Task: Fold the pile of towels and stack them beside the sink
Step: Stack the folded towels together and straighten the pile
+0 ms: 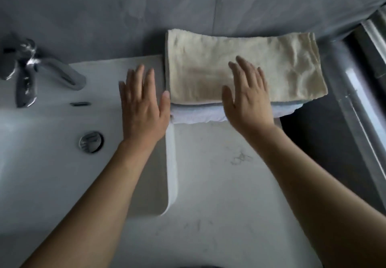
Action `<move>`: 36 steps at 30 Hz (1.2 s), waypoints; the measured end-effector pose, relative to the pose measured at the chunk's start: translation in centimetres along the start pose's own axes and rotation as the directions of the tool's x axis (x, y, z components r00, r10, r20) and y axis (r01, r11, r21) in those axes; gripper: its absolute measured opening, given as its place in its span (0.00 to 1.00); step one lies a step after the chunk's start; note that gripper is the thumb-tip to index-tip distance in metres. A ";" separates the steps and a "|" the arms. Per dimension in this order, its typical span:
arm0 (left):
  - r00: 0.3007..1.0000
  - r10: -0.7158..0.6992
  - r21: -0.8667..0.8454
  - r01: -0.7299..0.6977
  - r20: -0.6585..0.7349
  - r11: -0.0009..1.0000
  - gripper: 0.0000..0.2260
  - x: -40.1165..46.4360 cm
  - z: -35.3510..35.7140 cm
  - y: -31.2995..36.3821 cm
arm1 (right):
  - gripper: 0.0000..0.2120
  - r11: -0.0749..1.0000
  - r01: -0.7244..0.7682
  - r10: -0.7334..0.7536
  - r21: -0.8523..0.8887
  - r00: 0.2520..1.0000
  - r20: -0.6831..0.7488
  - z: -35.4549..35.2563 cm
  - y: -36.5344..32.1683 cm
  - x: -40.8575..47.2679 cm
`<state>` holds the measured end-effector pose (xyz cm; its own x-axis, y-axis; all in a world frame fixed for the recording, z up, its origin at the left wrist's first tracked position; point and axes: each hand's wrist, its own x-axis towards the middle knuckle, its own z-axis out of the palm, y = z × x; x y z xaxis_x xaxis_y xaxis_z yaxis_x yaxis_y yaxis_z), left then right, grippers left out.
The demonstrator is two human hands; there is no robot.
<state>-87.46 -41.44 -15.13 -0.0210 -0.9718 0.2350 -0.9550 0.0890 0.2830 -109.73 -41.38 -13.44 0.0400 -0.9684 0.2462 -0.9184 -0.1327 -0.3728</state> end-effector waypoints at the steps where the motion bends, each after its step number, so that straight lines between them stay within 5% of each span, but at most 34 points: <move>1: 0.999 -0.035 -0.025 0.035 0.020 0.999 0.25 -1.7 -0.6 -1.0 | 0.23 0.999 0.039 -0.039 0.038 0.999 0.012 0.5 -1.9 -1.3; 13: 0.991 -0.129 -0.238 0.120 -0.024 0.964 0.20 -12.7 -7.8 -16.3 | 0.21 0.959 0.206 -0.234 0.195 0.963 0.135 7.3 -22.1 -9.2; 26: 0.987 -0.153 -0.297 0.134 -0.043 0.945 0.18 -17.9 -14.2 -36.6 | 0.20 0.955 0.155 -0.196 0.254 0.970 0.143 15.4 -42.9 -13.0; 32: 0.941 -0.313 -0.276 0.268 -0.130 0.923 0.17 -18.9 -16.5 -43.5 | 0.19 0.916 0.249 -0.310 0.316 0.938 0.158 19.2 -49.6 -11.3; 36: 0.878 -0.450 -0.285 0.394 -0.163 0.874 0.17 -17.9 -18.0 -51.1 | 0.19 0.894 0.172 -0.277 0.414 0.938 0.208 21.9 -55.5 -9.4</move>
<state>-32.91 -24.67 -17.02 0.4590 -0.8580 0.2304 -0.7580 -0.2430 0.6052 -50.50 -29.52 -14.67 0.3737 -0.9156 0.1484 -0.6512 -0.3729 -0.6610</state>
